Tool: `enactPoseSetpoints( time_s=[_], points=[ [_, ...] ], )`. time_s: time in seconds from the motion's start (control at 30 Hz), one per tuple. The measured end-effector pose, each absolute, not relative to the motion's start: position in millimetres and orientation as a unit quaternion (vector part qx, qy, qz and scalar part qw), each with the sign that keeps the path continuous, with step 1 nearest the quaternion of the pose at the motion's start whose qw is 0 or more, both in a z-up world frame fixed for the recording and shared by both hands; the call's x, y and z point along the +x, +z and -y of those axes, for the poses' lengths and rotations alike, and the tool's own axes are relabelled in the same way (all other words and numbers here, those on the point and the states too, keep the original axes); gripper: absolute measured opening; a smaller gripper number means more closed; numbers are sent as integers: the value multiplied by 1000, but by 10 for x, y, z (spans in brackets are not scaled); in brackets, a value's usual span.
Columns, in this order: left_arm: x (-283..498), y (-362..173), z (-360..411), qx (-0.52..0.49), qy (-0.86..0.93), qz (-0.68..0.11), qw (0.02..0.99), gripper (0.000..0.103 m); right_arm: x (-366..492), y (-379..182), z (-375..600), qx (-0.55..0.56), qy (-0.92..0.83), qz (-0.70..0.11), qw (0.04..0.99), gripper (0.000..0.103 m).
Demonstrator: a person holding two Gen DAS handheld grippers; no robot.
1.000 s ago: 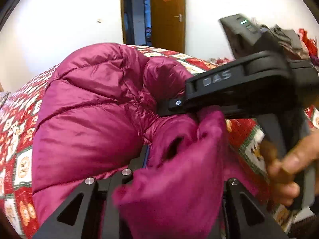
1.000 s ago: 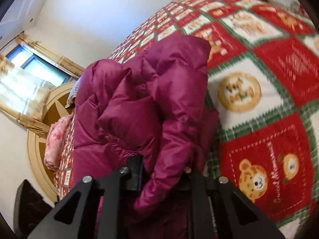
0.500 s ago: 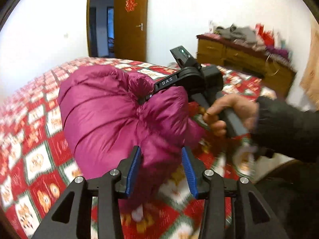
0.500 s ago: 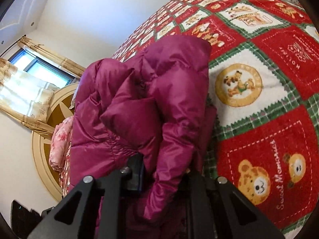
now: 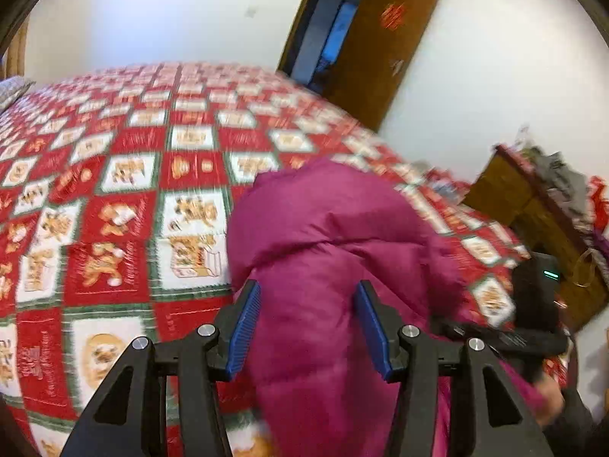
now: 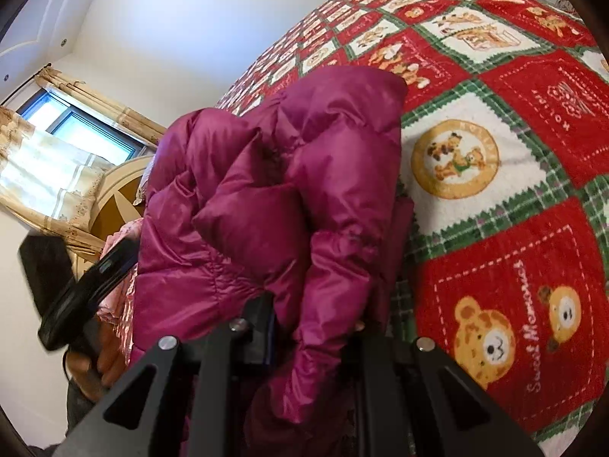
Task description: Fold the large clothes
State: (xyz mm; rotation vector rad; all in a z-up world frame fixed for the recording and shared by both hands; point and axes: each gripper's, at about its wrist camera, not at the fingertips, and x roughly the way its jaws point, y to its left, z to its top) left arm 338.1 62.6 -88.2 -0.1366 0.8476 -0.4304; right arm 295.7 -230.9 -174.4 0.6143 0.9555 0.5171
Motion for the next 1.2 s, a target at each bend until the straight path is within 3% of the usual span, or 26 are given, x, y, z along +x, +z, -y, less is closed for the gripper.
enactPoseSetpoints(
  time_s=[0.3,0.47,0.8,0.9,0.97,1.03,1.13,1.2],
  points=[
    [3054,-1007,-713,-56,-186,-401,895,55,3010,-1774,2303,291,256,-449,805,17],
    [3203,-1253,-729,-92,-135,-418,894,58,3160,-1710,2065,241,245,-448,825,16],
    [3129,-1443,-546,-23,-96,-387,917,63,3257,-1776,2163,276,267,-442,811,17],
    [3093,-1426,-627,-38,-115,-383,916,63,3151,-1633,2282,282,257,-461,802,32],
    [3099,-1407,-642,-45,-120,-381,916,63,3072,-1330,2306,229,228,-455,830,53],
    [3109,-1357,-622,-38,-121,-379,917,63,3050,-1028,2270,175,212,-437,857,62],
    [3106,-1250,-559,-7,-128,-374,919,63,3122,-602,2086,111,198,-415,881,58],
    [3100,-1169,-540,9,-132,-371,919,63,3218,-463,1895,84,211,-413,882,34]
  ],
)
